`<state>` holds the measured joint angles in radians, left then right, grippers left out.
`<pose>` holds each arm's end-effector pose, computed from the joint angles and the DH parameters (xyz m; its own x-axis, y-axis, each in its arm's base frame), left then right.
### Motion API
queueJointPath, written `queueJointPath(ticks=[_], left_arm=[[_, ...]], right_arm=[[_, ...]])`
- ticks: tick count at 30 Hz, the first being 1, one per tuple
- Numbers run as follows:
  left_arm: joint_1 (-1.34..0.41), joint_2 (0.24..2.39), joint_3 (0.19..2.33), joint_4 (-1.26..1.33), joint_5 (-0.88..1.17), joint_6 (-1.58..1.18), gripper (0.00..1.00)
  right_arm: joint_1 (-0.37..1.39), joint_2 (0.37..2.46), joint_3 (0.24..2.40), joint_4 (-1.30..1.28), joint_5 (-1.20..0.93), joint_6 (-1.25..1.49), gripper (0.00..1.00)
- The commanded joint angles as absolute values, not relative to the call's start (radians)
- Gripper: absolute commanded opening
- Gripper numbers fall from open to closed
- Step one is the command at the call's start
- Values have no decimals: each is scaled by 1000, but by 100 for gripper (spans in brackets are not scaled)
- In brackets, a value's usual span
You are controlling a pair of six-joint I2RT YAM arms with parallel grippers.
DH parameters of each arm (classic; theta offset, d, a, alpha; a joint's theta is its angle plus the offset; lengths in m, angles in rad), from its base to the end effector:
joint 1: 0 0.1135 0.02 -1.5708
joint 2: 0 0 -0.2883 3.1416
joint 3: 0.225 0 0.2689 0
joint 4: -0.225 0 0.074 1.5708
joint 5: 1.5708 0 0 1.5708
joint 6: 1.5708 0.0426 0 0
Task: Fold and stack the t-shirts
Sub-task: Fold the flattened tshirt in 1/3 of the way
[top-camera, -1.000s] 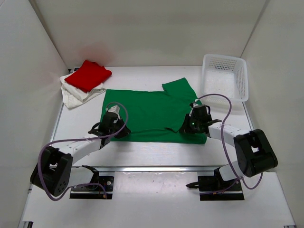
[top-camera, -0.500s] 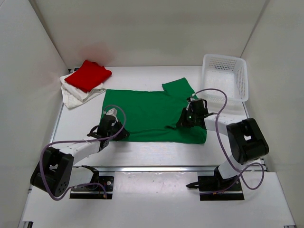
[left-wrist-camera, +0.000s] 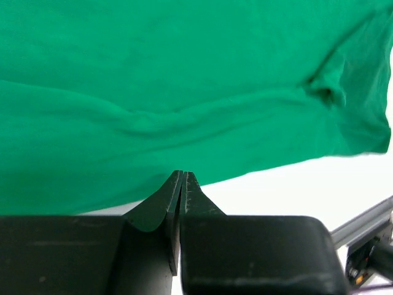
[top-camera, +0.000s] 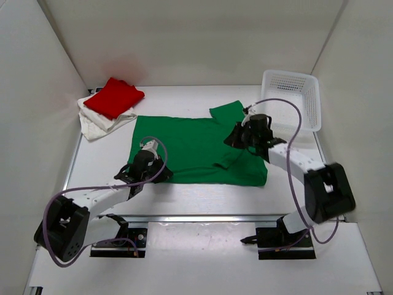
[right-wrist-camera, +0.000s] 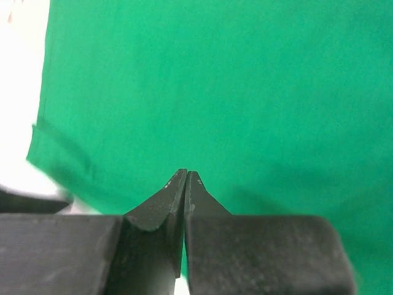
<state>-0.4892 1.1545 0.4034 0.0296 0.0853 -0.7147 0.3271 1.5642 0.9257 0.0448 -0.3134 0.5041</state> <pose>0.1955 -0.1082 0.1652 -0.7842 -0.3223 -0.5302 0.0142 0.8450 -0.5346 0.3360 0.1279 0.2297 -0.7284 0.2381 -0.6425 -0.2236 0.8037 0.5514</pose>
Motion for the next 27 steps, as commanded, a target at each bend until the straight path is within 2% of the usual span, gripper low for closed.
queueJointPath(ticks=[1,6,12,22,27], left_arm=[[-553,1196,455,46,72,-701,11],[-646,1304,529,112,103,-735,10],[-672,1408,591,153,93,-729,9],[-604,1393,448,183,103,-736,8],[-611,1391,446,183,106,-738,8]], right_arm=[[353,1405,754,29,-272,482,0],[316,1362,566,78,-336,497,0],[301,1440,578,118,-383,505,0],[327,1578,663,153,-403,520,0],[302,1655,793,179,-442,561,0]])
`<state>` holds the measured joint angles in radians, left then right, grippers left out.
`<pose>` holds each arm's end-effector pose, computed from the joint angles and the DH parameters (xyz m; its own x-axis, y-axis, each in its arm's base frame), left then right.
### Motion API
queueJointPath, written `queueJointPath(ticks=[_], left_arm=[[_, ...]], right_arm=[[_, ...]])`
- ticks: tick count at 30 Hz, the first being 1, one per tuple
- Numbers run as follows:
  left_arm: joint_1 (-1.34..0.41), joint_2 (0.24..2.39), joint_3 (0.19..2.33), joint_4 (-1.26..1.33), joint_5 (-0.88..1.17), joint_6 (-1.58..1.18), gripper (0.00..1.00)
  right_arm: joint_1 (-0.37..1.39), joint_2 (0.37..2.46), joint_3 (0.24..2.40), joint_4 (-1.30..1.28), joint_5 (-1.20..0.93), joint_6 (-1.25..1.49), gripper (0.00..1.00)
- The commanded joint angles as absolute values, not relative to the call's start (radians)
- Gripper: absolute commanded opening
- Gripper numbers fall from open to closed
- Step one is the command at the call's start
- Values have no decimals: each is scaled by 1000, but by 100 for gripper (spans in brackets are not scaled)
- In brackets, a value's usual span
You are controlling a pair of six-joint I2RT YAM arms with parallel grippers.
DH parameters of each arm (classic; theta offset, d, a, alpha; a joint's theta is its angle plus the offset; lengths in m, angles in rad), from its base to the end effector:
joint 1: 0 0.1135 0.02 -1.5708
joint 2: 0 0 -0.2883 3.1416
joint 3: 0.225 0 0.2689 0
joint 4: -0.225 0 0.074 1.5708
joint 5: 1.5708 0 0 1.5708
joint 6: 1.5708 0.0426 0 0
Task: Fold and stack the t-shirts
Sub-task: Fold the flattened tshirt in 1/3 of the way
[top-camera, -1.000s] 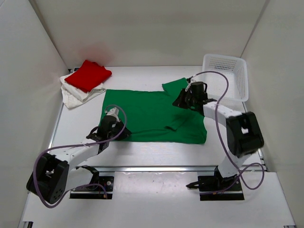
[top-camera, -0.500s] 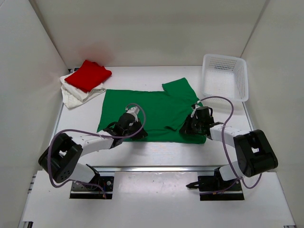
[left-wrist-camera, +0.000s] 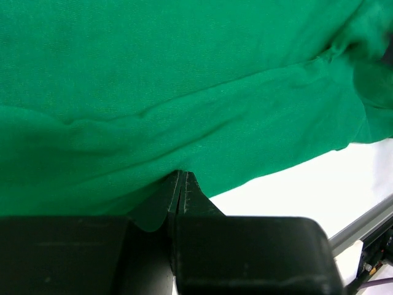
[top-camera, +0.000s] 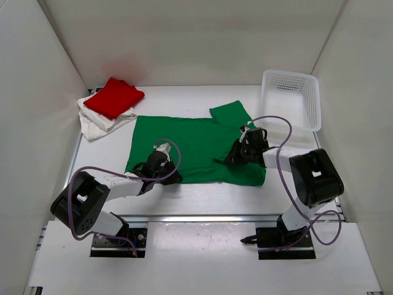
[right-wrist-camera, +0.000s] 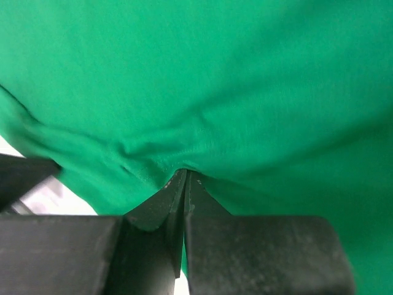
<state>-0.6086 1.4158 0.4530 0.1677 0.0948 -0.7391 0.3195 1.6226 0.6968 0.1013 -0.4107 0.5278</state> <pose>0.2077 -0.1497 0.1344 -0.8529 -0.2230 -0.4720 0.0663 0.8506 -0.5216 0.2958 0.1158 0.1450 -0.8768 0.1963 -0.4389 -0.1200 0.7946 0.5952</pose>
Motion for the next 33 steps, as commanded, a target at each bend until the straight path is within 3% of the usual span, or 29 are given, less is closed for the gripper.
queueJointPath(ticks=[1,7,10,14,17,22,33], left_arm=[[-614,1391,454,176,107,-736,7],[-592,1342,449,140,95,-726,8],[-581,1304,448,106,87,-715,8],[-562,1233,443,69,63,-695,9],[-506,1198,437,52,72,-681,9],[-480,1221,445,21,84,-667,10],[-325,1206,325,-58,134,-666,8]], right_arm=[[290,1684,836,189,-472,571,0],[270,1807,1072,124,-442,557,0],[290,1769,1088,92,-446,525,0],[365,1545,848,44,-309,466,0],[385,1438,672,101,-330,517,0],[462,1413,601,43,-261,503,0],[367,1315,399,-38,-164,506,0]])
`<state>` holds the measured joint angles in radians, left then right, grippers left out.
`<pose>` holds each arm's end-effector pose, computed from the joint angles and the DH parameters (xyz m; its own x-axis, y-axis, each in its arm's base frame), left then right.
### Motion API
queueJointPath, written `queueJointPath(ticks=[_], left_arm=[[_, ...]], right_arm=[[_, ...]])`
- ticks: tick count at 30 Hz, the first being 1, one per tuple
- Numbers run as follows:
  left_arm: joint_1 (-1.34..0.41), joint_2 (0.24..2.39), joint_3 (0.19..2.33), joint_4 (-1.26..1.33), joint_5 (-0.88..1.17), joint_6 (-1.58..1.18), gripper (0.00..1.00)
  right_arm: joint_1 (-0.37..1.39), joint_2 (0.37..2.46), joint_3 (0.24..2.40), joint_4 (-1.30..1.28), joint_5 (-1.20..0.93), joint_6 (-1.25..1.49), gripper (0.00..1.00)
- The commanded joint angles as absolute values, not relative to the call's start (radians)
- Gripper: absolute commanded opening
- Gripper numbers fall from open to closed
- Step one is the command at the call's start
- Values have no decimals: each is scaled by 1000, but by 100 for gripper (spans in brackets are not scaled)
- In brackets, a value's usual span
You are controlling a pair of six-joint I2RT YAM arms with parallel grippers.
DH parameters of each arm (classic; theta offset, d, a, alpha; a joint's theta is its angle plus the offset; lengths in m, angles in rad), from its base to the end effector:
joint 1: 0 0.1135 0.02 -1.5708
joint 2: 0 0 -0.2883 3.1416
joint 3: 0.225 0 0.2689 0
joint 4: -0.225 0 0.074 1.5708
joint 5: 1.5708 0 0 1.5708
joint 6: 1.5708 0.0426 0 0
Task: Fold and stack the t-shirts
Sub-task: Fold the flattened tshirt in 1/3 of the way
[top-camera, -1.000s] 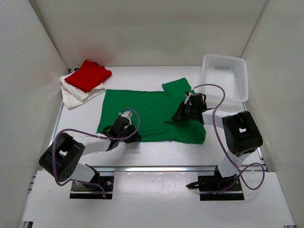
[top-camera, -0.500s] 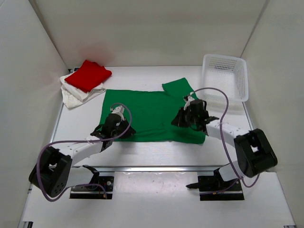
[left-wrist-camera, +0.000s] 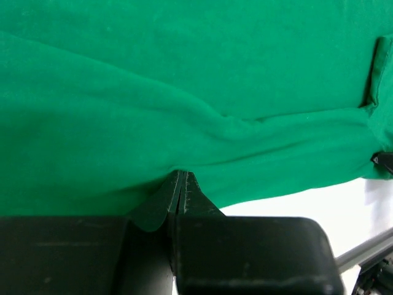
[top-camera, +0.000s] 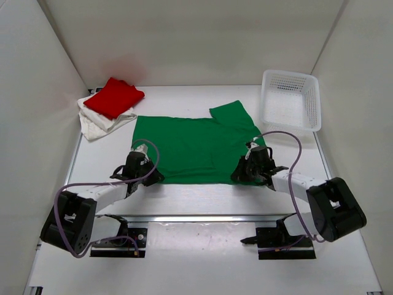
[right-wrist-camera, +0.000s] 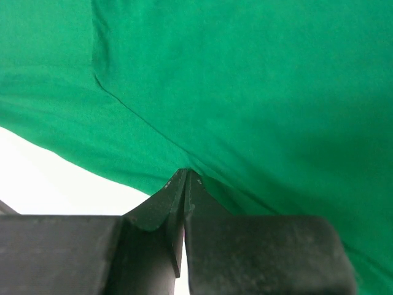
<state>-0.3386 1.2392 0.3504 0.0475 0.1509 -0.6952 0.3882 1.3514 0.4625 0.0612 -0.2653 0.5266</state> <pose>0.2010 -0.0776 0.1339 -0.8109 -0.3858 -0.4400 -0.1256 0.8492 -0.5130 0.2243 0.1038 0.1444 -0.8554 0.1742 -0.4879 -0.1152 0.8542 0.5070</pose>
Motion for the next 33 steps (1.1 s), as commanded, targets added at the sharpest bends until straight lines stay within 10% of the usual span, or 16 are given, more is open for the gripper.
queueJointPath(ticks=[1,9,23,33], left_arm=[[-301,1172,302,-81,132,-664,7],[-368,973,371,-230,106,-663,13],[-470,1328,430,51,152,-741,9],[-416,1057,206,-148,192,-796,9]], right_arm=[[347,1302,385,-47,-176,499,0],[368,1152,451,-129,-244,486,1],[683,1615,753,45,-238,474,0],[779,1522,589,23,-279,529,0]])
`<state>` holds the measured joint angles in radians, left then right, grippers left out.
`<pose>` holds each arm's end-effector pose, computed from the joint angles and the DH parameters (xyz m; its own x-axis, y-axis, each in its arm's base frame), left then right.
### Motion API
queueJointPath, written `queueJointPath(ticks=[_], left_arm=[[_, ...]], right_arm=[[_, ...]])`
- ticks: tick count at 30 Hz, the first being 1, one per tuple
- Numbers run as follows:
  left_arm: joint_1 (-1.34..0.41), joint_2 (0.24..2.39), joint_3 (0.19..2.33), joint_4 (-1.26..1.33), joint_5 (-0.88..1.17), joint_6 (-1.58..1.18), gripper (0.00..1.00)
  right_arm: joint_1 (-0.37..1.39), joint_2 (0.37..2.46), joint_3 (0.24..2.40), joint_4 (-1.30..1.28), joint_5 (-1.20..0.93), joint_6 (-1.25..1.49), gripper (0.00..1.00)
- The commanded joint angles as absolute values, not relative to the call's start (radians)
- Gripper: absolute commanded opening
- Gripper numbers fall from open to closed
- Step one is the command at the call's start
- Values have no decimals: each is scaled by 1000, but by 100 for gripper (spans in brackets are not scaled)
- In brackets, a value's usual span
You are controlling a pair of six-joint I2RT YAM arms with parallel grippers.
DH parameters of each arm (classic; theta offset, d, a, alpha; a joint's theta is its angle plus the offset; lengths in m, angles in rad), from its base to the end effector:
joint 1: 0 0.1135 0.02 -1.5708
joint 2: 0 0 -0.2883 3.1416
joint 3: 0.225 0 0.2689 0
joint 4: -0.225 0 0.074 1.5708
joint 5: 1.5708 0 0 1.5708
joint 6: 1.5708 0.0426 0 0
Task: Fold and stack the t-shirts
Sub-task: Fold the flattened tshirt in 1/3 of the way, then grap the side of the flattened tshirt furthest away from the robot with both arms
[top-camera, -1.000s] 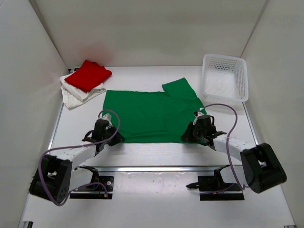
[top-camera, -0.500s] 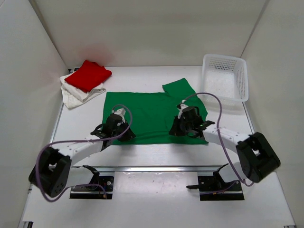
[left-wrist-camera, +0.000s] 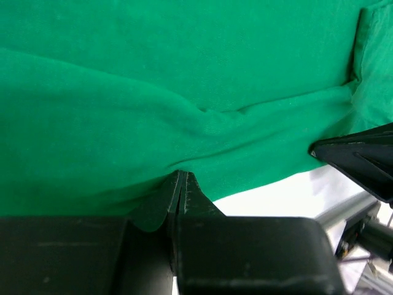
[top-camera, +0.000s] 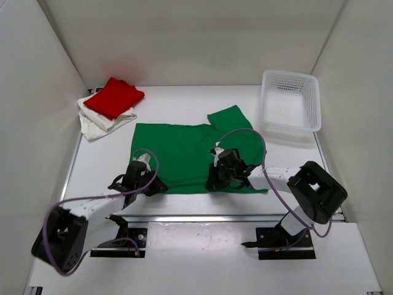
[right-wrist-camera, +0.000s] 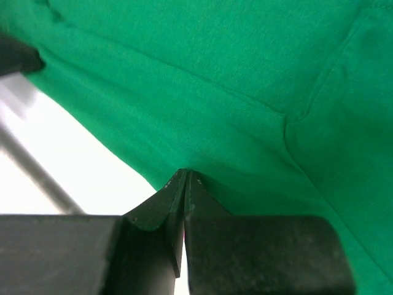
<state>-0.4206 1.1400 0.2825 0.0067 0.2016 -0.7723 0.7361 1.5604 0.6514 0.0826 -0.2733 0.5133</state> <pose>0.1725 -0.0865 0.1295 -0.8548 -0.3666 -0.3673 -0.1060 0.8162 -0.5679 0.2171 0.2122 0.1473 -0.8588 -0.1400 -0.4927 -0.4136 0.7572 0.5056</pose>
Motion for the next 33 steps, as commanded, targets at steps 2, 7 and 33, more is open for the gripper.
queueJointPath(ticks=[2,7,33], left_arm=[[-411,965,175,-207,175,-804,9],[-376,870,248,-291,157,-767,14],[-313,1327,661,70,158,-790,14]], right_arm=[[796,1496,581,2,-288,532,0],[769,1442,656,-72,-317,506,2],[216,1675,1169,-106,-184,377,0]])
